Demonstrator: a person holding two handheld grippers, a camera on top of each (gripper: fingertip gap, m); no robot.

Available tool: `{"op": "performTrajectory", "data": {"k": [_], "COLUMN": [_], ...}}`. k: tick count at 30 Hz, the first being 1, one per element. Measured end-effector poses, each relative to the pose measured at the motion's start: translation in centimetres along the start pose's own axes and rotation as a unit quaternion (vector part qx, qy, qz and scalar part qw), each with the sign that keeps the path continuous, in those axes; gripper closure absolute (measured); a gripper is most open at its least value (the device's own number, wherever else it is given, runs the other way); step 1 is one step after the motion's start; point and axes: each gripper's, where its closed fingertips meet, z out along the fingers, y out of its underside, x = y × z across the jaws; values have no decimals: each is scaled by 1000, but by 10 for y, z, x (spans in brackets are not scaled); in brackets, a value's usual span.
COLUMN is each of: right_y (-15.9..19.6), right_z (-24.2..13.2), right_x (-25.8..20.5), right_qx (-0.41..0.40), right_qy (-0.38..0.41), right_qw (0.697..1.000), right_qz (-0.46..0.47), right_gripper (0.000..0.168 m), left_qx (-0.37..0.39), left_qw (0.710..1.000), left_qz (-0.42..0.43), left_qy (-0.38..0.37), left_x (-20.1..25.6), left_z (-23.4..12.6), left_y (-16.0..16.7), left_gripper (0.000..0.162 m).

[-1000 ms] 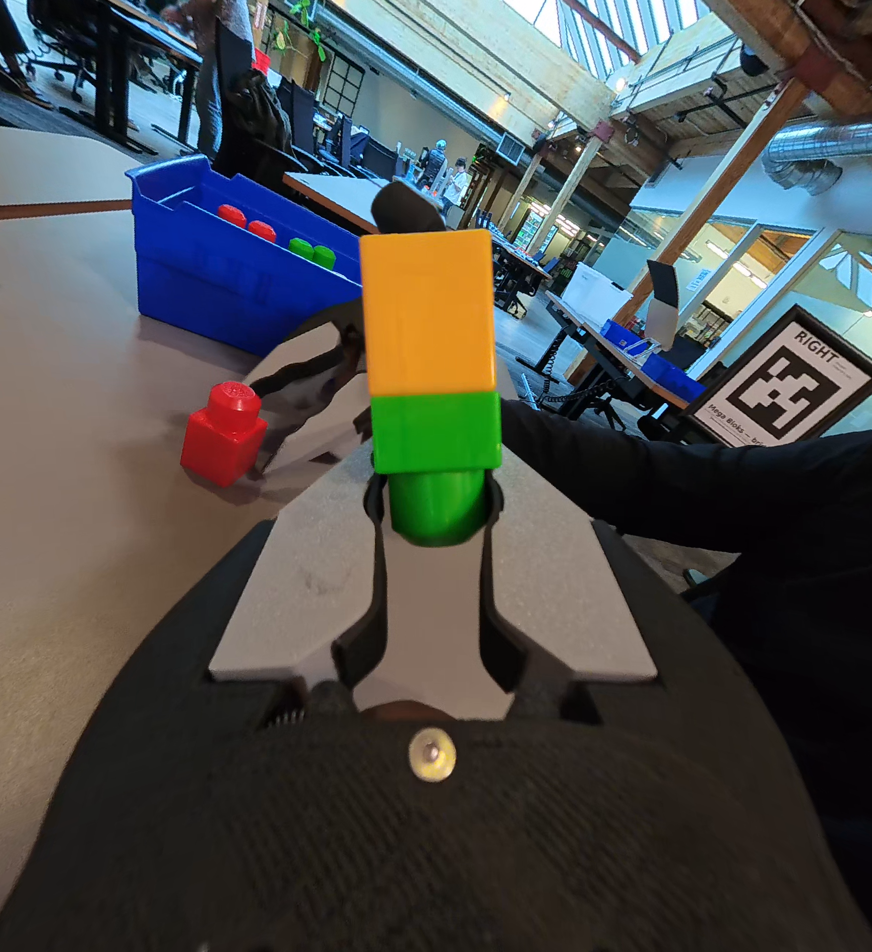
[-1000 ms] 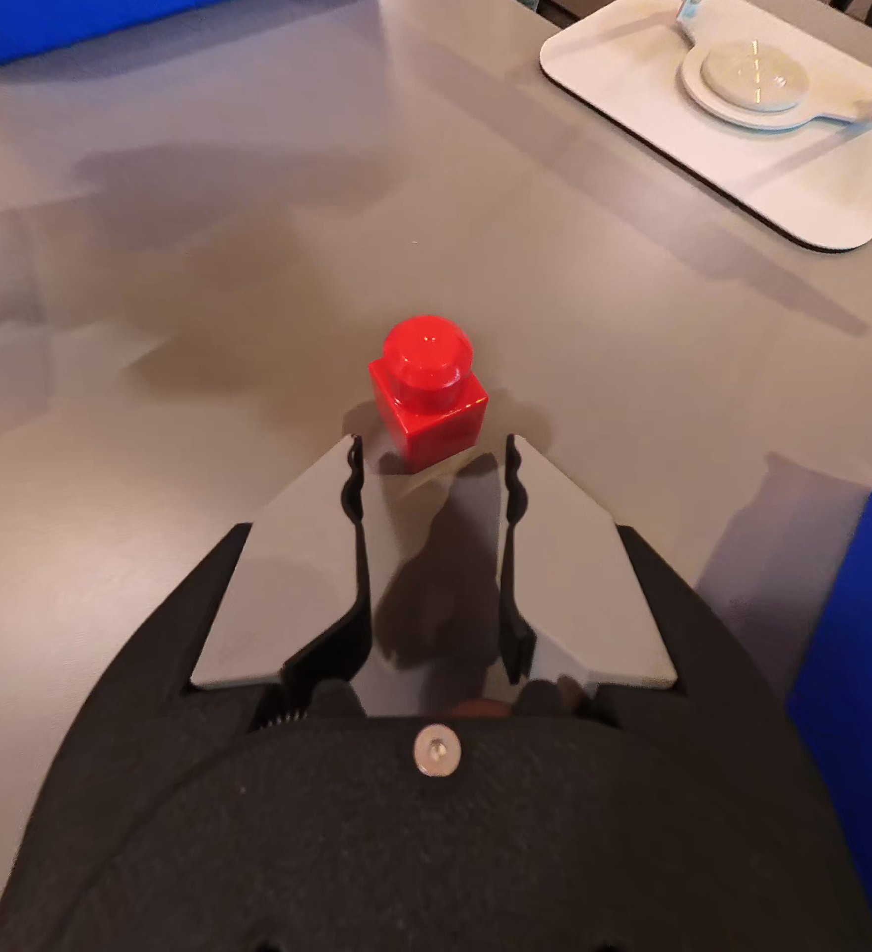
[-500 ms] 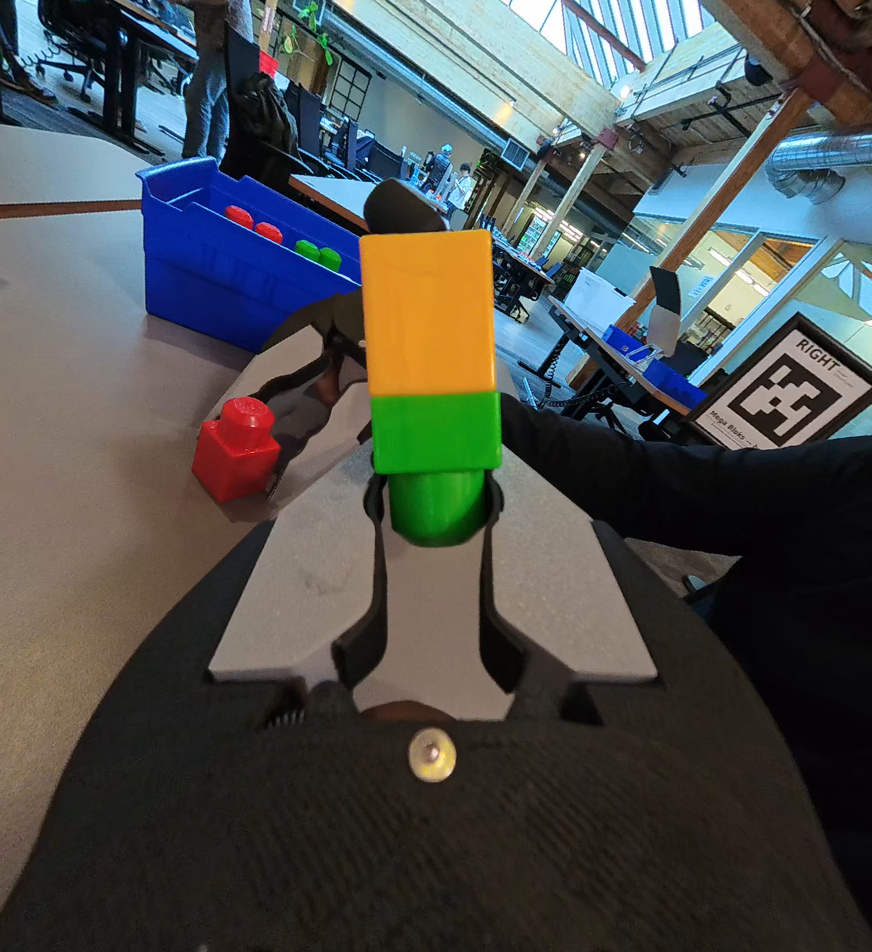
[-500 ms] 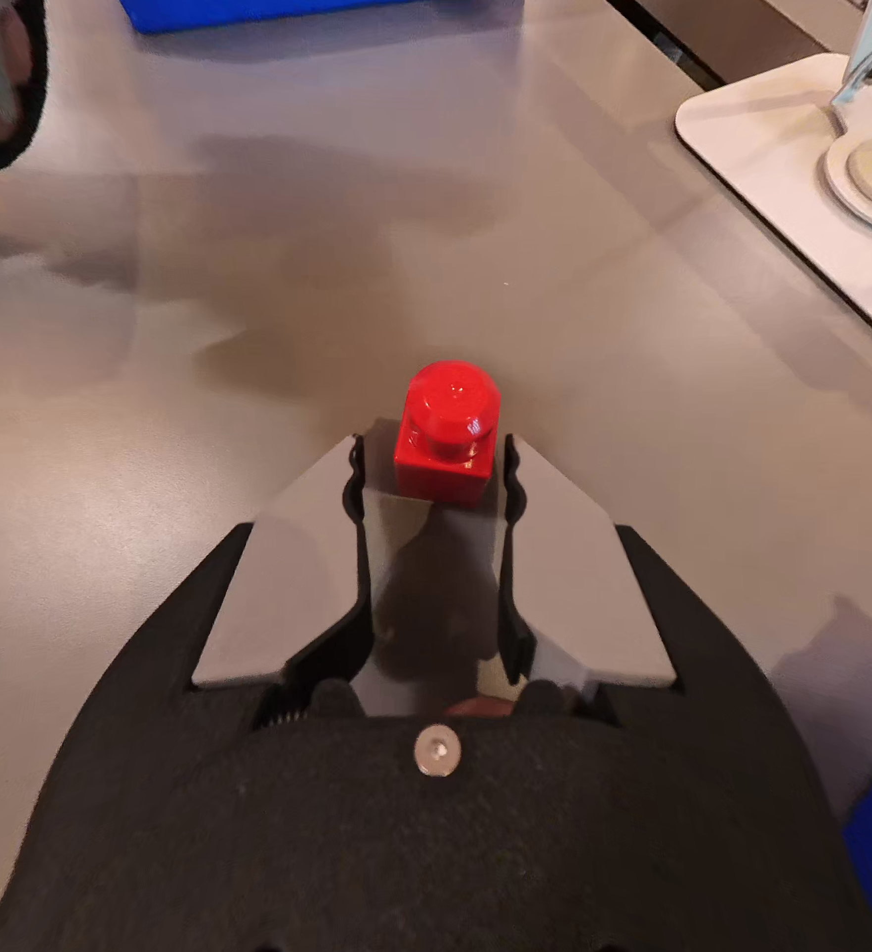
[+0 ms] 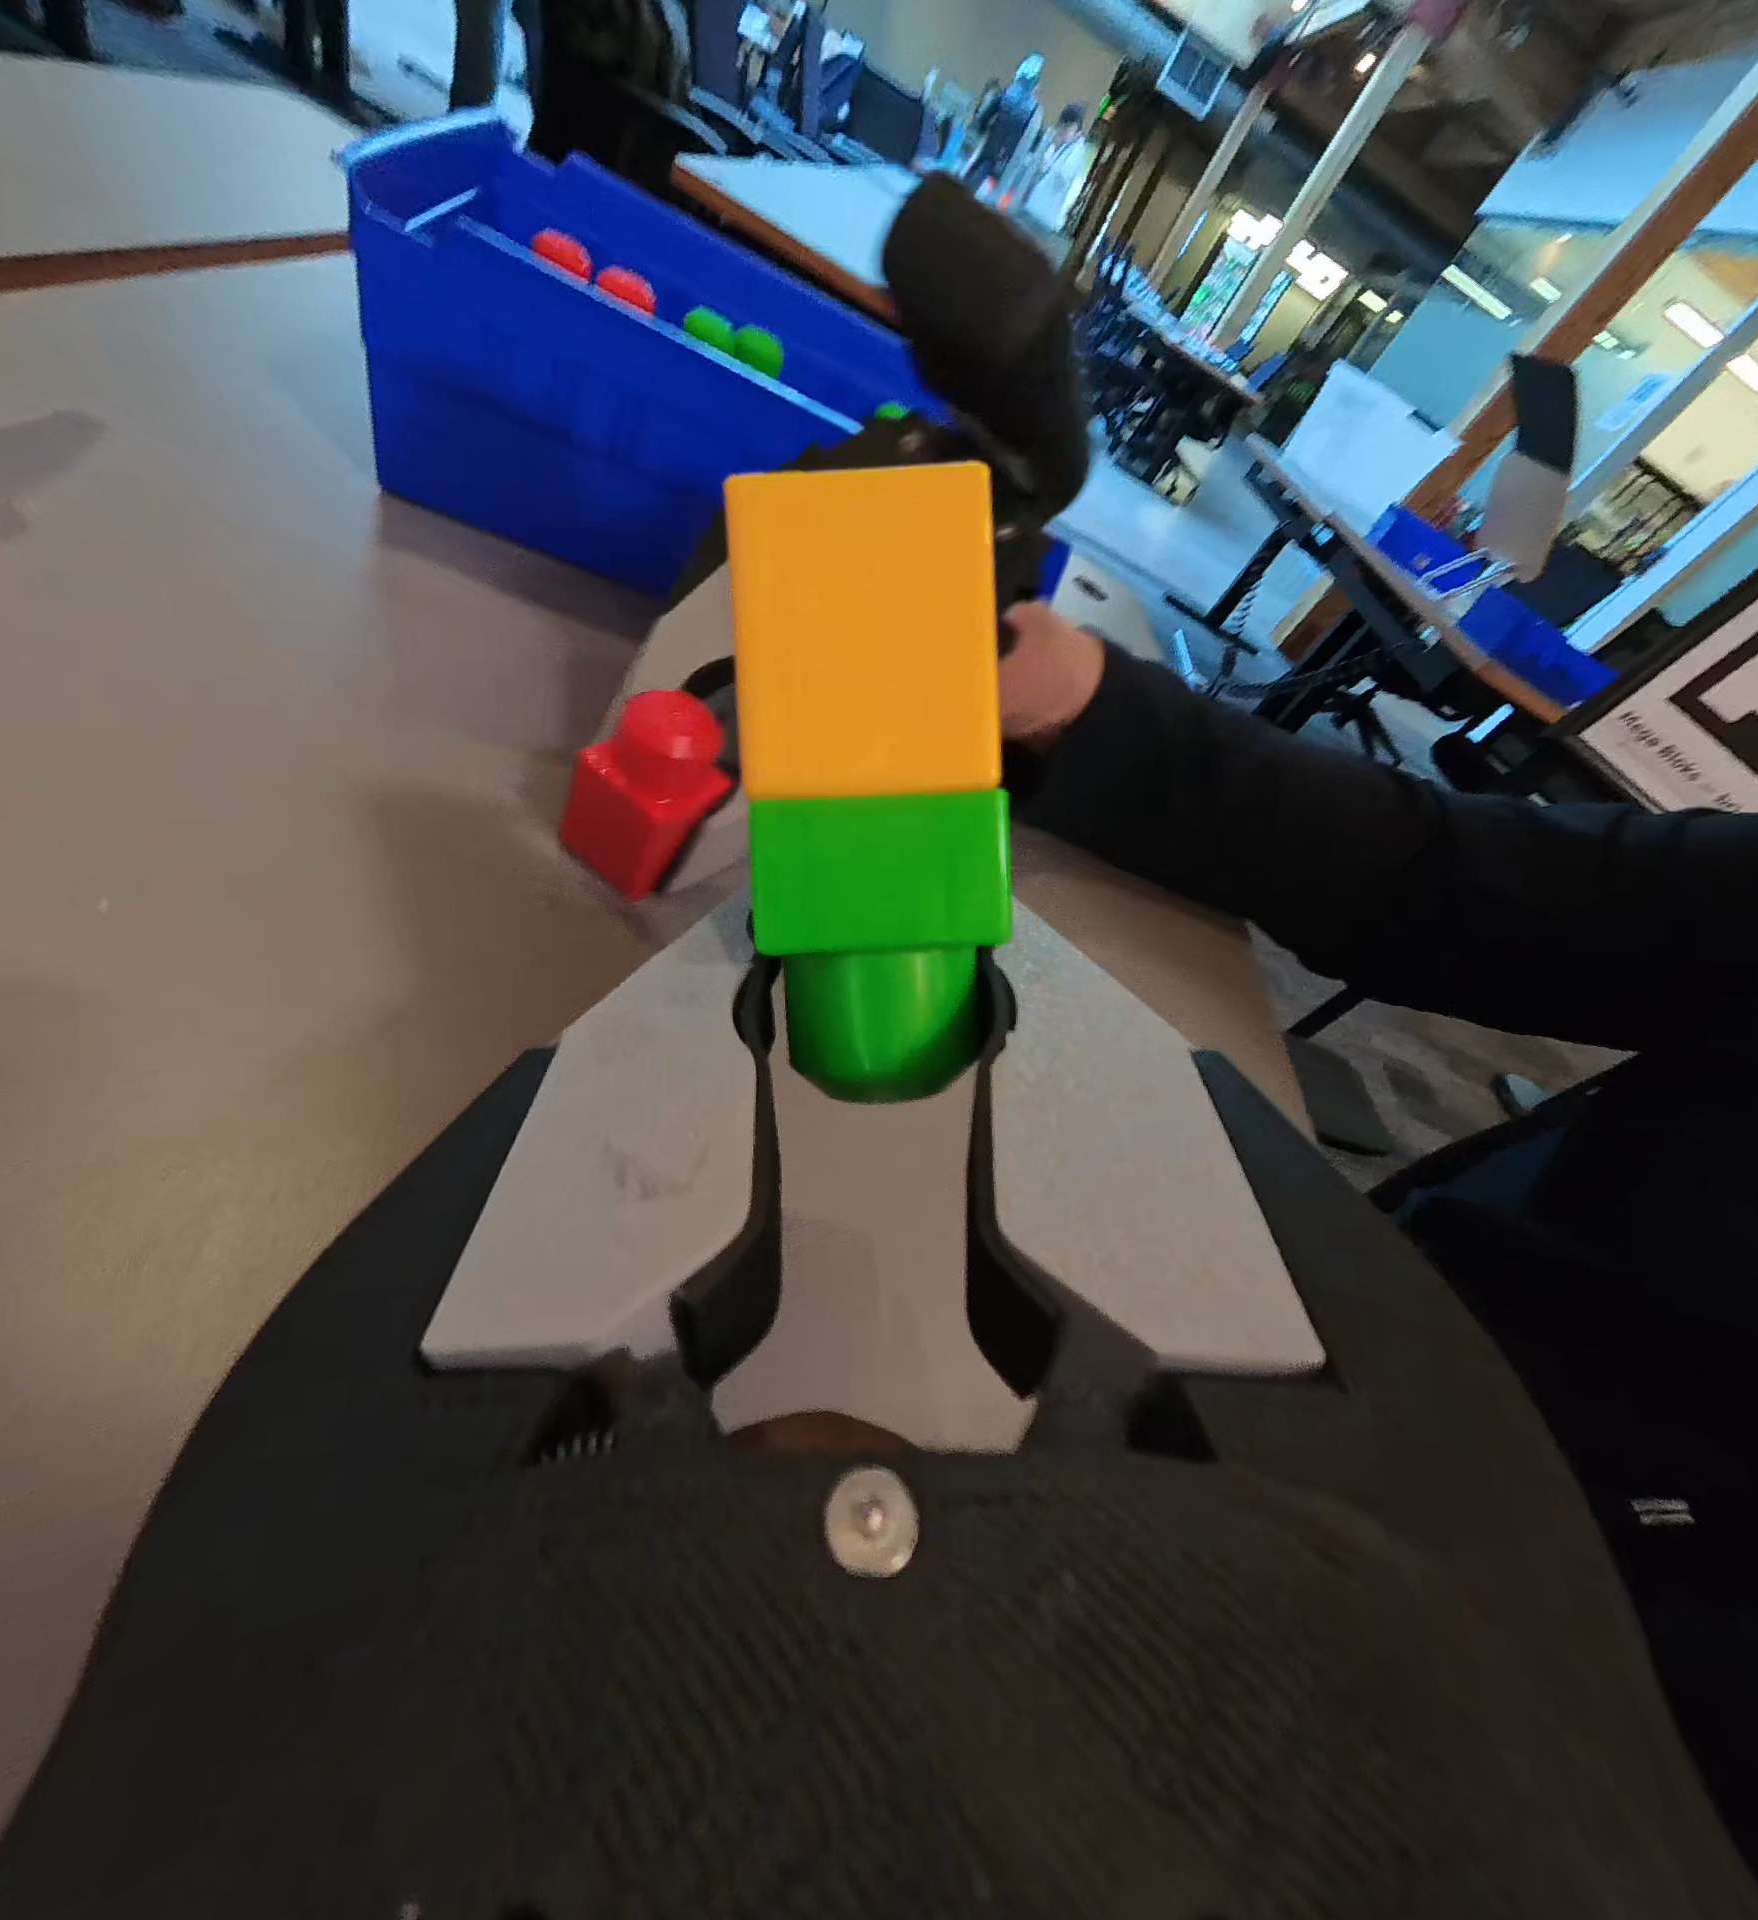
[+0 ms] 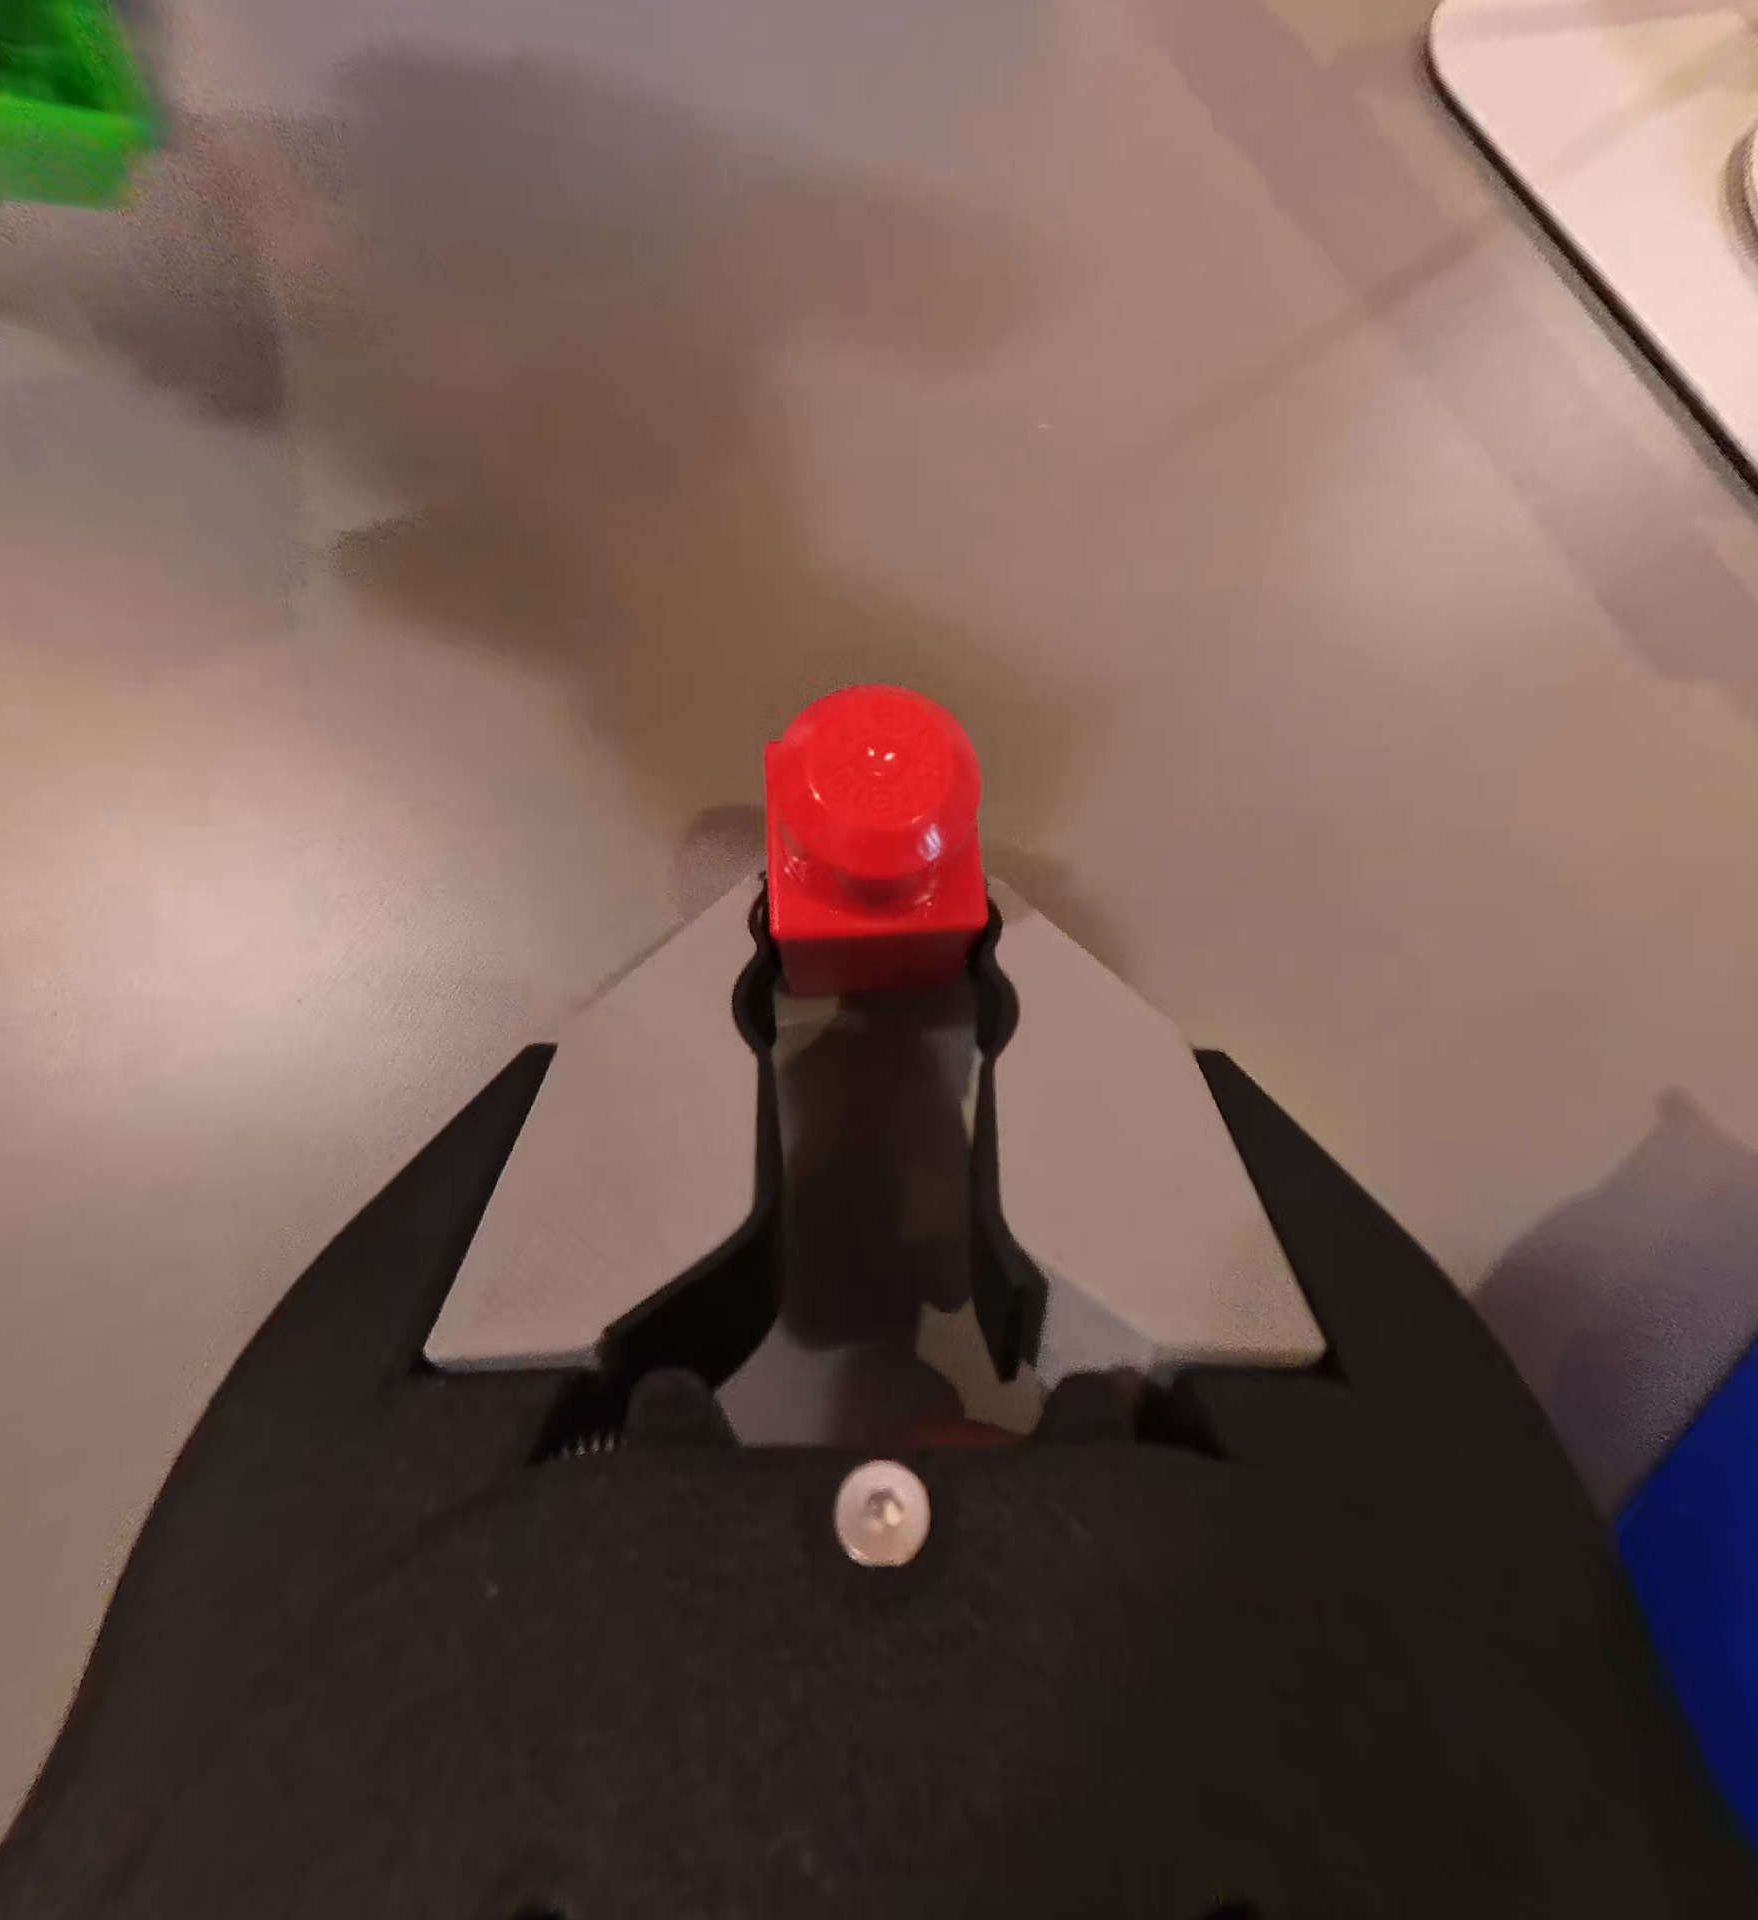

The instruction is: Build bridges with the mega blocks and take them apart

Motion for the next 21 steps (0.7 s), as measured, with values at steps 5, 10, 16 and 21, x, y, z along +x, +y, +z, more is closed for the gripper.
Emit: {"op": "performTrajectory", "data": {"k": [5, 10, 16, 21], "right_y": [13, 21, 1, -3], "right_z": [-25, -32, -32, -31], "right_x": [-14, -29, -33, -32], "right_qx": [-97, -139, -89, -65], "right_qy": [56, 26, 12, 6], "right_qw": [986, 979, 987, 991], "right_qz": [-125, -148, -136, -117], "right_gripper": [135, 135, 132, 133], "left_qx": [-73, -131, -145, -135], "left_qw": [996, 987, 984, 986], "left_qz": [15, 46, 45, 52], "left_qy": [-47, -80, -98, -85], "left_x": [-12, -17, -21, -19], "left_z": [6, 12, 15, 12], "left_y": [23, 40, 45, 42], "left_gripper": [129, 129, 128, 129]}}
